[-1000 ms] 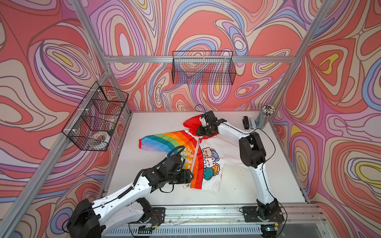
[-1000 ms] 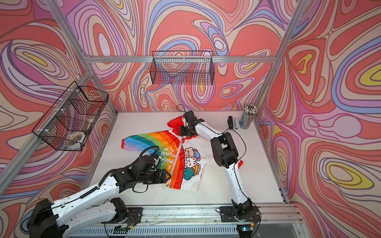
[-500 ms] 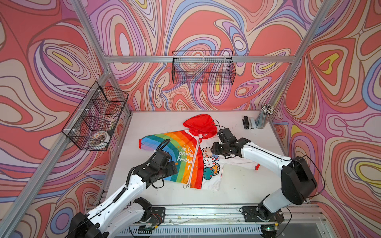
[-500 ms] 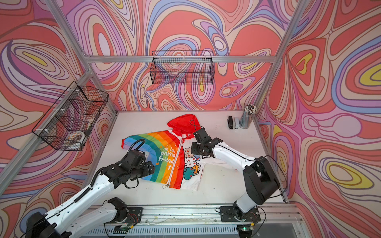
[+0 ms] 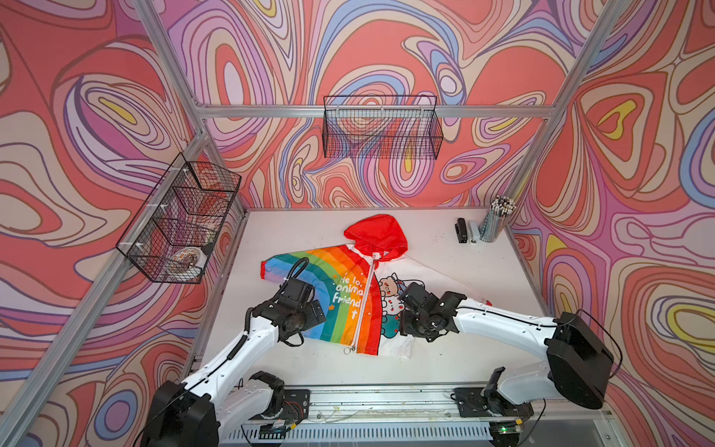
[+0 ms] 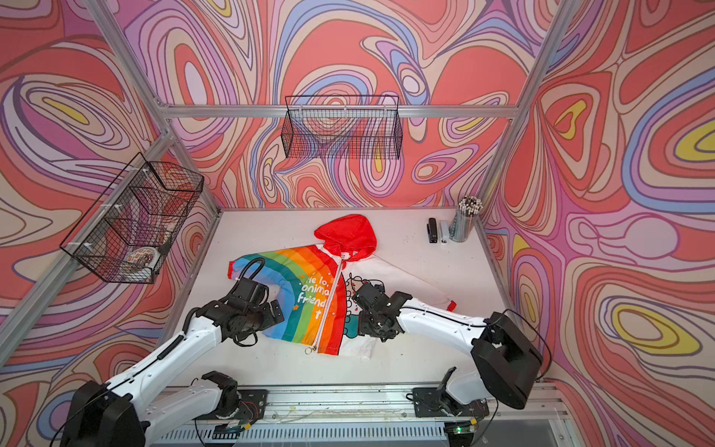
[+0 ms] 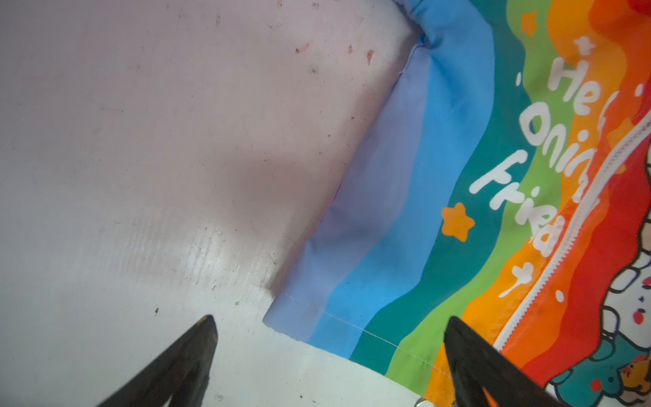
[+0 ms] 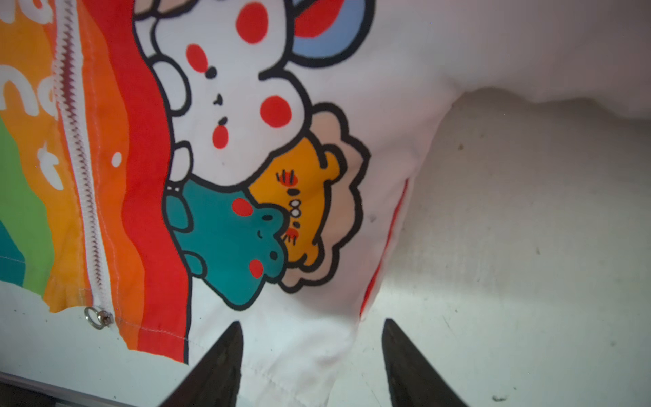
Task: Unzip the jacket
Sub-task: Smooth out the jacket at the center of the board.
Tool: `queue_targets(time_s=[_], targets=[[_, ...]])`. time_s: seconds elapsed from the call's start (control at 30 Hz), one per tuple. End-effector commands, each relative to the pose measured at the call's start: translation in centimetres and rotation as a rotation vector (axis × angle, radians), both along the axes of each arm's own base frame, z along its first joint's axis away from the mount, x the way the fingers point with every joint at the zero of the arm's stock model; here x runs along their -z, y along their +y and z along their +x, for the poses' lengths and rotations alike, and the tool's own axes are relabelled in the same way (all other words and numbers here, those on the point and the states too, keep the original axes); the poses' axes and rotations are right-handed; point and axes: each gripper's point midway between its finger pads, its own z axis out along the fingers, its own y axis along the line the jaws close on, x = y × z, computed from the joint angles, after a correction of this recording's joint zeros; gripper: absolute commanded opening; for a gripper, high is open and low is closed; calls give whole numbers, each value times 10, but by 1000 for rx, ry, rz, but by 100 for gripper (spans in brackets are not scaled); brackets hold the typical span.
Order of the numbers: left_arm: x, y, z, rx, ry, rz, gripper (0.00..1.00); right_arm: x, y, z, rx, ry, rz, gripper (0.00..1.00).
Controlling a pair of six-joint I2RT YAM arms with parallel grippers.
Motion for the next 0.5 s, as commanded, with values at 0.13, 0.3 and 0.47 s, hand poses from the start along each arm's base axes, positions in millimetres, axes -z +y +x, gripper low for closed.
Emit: queue_targets(time_s=[0.13, 0.3, 0.47], targets=[[13, 3, 2, 2, 29, 9, 98, 19, -1, -7, 14, 53, -33, 61], [20, 3, 1, 1, 51, 4, 92, 27, 0, -9, 9, 76, -42, 58], [28, 3, -5, 2, 86, 1, 82, 32, -2, -7, 27, 72, -60, 55]])
